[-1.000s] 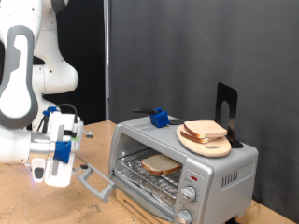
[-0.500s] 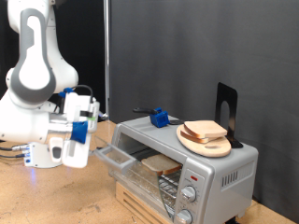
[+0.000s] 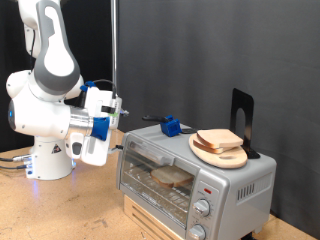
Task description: Make a piece of toast with the oven
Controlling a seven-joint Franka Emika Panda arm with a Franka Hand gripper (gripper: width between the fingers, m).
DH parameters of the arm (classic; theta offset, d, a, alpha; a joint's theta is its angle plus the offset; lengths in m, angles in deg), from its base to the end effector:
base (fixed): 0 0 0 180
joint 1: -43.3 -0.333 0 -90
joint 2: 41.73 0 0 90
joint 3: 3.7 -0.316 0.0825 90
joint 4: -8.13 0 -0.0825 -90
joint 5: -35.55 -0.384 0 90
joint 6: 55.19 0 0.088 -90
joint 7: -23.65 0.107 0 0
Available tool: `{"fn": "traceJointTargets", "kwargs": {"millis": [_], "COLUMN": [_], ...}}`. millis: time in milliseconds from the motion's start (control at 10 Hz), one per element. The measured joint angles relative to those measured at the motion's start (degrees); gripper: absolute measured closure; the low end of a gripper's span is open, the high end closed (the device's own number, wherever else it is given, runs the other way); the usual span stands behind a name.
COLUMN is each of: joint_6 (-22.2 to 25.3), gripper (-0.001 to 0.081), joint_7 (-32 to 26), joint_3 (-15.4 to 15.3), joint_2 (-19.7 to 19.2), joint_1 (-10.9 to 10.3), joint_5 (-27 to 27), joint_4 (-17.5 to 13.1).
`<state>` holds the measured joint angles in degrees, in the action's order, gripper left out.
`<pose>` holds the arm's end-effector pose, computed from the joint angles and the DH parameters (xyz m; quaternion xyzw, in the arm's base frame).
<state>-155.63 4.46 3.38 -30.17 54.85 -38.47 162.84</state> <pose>0.3666 -0.0313 0.3034 -0.7390 0.3094 0.1113 0.5880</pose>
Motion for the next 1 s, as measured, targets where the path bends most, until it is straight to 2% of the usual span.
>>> {"fn": "traceJointTargets", "kwargs": {"millis": [200, 600, 700, 800, 900, 1000], "joint_6": [-0.1, 0.0, 0.8, 5.1, 10.7, 14.2], "gripper": [0.0006, 0.0006, 0.0006, 0.0006, 0.0006, 0.0006], "joint_7": [2.9, 6.0, 6.0, 5.1, 4.0, 3.8], "joint_3": [0.5, 4.1, 4.1, 5.0, 7.0, 8.7], "joint_2": [1.6, 4.3, 4.2, 3.8, 2.9, 1.4], "joint_1": [1.0, 5.7, 5.7, 5.8, 6.2, 6.9], "joint_5": [2.0, 7.6, 7.7, 9.0, 11.4, 13.1], "joint_4": [0.8, 1.4, 1.4, 0.9, -0.6, -3.0]}}
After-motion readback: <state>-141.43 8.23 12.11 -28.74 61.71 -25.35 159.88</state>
